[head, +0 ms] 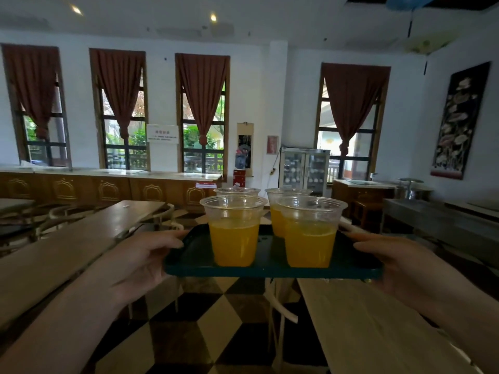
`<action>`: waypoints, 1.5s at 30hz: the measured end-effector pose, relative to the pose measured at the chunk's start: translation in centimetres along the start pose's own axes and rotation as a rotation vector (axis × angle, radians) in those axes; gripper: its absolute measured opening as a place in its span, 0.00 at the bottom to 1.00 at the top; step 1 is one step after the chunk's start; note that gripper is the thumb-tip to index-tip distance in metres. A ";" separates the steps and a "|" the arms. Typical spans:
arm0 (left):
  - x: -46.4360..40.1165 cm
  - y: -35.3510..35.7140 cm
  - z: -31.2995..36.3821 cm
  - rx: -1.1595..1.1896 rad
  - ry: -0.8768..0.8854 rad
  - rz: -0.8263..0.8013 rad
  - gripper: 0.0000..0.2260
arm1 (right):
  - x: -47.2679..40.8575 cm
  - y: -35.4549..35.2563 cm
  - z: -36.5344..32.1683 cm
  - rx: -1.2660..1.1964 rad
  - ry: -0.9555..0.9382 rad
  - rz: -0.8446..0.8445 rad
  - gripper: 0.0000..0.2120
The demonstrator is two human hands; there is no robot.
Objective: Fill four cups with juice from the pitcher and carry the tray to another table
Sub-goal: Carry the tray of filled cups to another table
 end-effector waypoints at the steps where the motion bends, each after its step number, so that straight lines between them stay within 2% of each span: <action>1: -1.3 0.2 0.1 0.011 -0.006 0.014 0.15 | -1.5 0.3 0.1 0.007 0.002 -0.009 0.16; 4: -4.8 1.1 1.0 0.055 -0.004 0.034 0.18 | -5.7 1.2 -0.3 0.010 -0.007 -0.022 0.14; 15: -20.0 5.3 4.3 0.007 0.104 0.086 0.14 | -22.2 6.5 -2.3 -0.008 -0.046 -0.071 0.12; 22: -30.8 4.9 4.8 0.028 0.082 0.115 0.13 | -32.5 10.7 -1.0 0.050 -0.057 -0.068 0.12; 29: -44.6 3.3 7.3 -0.054 0.094 0.060 0.13 | -43.0 17.8 0.9 0.038 -0.039 -0.043 0.13; 32: -51.3 1.8 9.1 -0.050 0.096 0.045 0.19 | -47.2 21.2 1.5 0.003 -0.004 0.021 0.14; 36: -59.9 0.4 11.4 -0.058 0.069 -0.028 0.15 | -52.4 26.2 1.4 -0.004 0.021 0.099 0.13; 42: -71.9 -1.4 13.0 -0.005 0.065 -0.063 0.17 | -60.4 32.1 2.1 0.025 -0.011 0.133 0.13; 45: -76.5 -0.9 13.2 -0.041 0.076 -0.127 0.15 | -64.4 33.9 3.1 0.055 0.011 0.138 0.14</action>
Point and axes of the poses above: each hand's wrist, its own x-axis away from the middle knuckle, its own y-axis out of the palm, z = x × y, the point moved 5 cm from there along -x, towards the middle knuckle, and after that the axes turned 14 degrees about z, right-handed, at the moved point
